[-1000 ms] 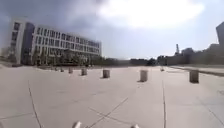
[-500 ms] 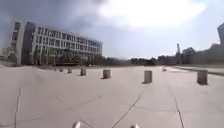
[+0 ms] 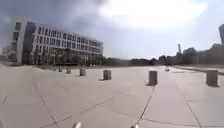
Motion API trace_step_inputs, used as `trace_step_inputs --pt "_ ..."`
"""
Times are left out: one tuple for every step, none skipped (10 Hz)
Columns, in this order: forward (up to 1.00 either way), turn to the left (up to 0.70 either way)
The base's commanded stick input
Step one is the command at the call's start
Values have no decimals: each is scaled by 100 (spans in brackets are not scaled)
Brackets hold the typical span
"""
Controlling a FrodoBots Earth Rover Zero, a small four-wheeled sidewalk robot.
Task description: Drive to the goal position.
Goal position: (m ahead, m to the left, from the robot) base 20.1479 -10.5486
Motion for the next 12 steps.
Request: trace_step_inputs --pt "70 -1" --pt "70 -6" --pt "70 -28" --pt "70 -32" --pt "70 -35" --pt "70 -24" --pt "70 0" --pt "70 0" --pt "70 0" --pt "70 0" --pt "70 0" --pt "70 0"
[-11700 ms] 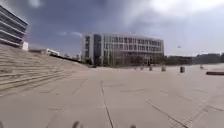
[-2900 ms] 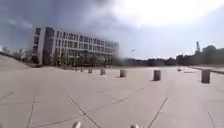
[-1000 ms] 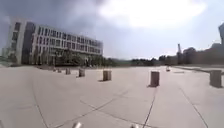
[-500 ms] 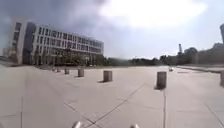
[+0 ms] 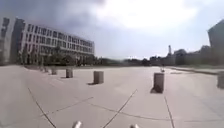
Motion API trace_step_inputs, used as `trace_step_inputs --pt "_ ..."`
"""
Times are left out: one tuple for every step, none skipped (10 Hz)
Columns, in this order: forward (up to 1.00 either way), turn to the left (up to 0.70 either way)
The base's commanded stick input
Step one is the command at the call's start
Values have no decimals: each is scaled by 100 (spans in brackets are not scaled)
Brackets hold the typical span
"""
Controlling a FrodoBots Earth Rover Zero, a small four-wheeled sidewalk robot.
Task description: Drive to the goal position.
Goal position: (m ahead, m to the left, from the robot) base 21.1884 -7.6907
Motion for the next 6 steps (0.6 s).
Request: trace_step_inputs --pt "70 0" --pt "70 0" --pt "70 0" --pt "70 0" --pt "70 0" --pt "70 0"
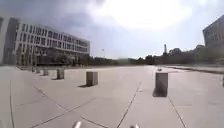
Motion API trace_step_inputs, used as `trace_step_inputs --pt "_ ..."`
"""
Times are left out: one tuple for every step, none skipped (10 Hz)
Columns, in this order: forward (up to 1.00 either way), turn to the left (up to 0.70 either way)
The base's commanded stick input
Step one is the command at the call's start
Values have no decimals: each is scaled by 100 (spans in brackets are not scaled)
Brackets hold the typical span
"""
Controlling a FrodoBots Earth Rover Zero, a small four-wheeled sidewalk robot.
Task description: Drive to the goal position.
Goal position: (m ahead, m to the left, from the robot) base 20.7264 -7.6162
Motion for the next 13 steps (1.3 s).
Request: trace_step_inputs --pt "70 0" --pt "70 0" --pt "70 -7" --pt "70 -29" --pt "70 -32" --pt "70 -33" --pt "70 0" --pt "70 0" --pt "70 0" --pt "70 0" --pt "70 -16" --pt "70 -34" --pt "70 -34"
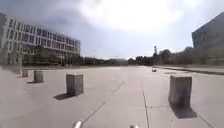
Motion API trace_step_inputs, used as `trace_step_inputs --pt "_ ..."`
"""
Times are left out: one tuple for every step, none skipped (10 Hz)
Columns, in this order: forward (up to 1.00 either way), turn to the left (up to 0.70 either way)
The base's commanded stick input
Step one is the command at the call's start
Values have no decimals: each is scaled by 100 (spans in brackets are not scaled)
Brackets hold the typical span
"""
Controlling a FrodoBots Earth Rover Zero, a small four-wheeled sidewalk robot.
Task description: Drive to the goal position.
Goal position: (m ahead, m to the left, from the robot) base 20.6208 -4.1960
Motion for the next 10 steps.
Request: trace_step_inputs --pt "70 -35" --pt "70 -13" --pt "70 0" --pt "70 0" --pt "70 0" --pt "70 0" --pt "70 0" --pt "70 0" --pt "70 0" --pt "70 0"
